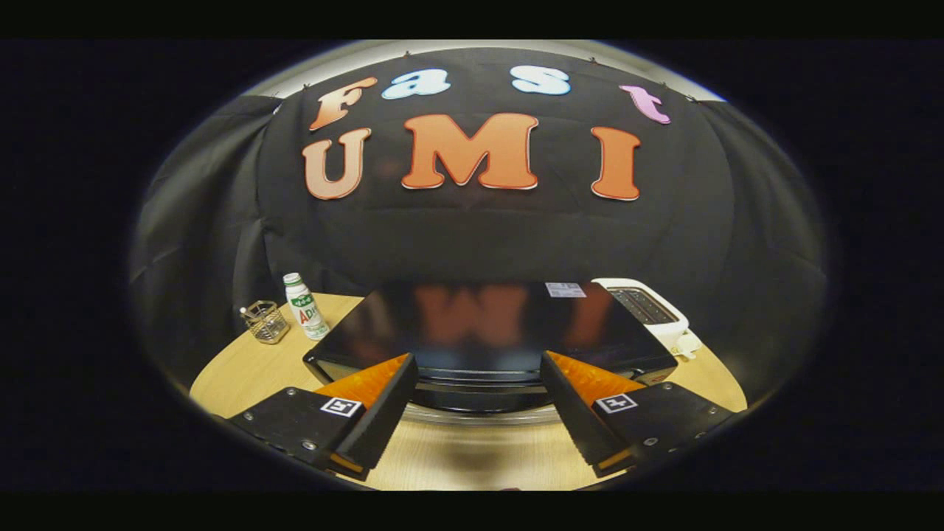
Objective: Open the toaster oven, put the food inside, and close the toaster oven door.
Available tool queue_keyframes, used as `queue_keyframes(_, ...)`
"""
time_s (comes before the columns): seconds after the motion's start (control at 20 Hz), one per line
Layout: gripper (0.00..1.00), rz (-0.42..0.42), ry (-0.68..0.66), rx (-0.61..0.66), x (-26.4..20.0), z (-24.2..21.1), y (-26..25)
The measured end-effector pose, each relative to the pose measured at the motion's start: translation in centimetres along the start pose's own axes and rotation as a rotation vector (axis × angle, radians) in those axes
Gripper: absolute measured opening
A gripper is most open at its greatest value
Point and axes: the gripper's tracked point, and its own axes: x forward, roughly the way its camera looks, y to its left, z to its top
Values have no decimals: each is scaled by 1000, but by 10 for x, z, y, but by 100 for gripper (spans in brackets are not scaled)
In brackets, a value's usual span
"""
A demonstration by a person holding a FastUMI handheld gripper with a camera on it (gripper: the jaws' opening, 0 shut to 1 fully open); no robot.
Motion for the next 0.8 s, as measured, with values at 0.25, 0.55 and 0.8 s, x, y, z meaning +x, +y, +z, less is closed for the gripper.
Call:
queue_keyframes(0.25, 100, -18, 34, -3, -7, -9, 0)
queue_keyframes(0.55, 100, -30, 43, -19, -40, -29, 0)
queue_keyframes(0.8, 100, -48, 72, 18, -74, -71, -3)
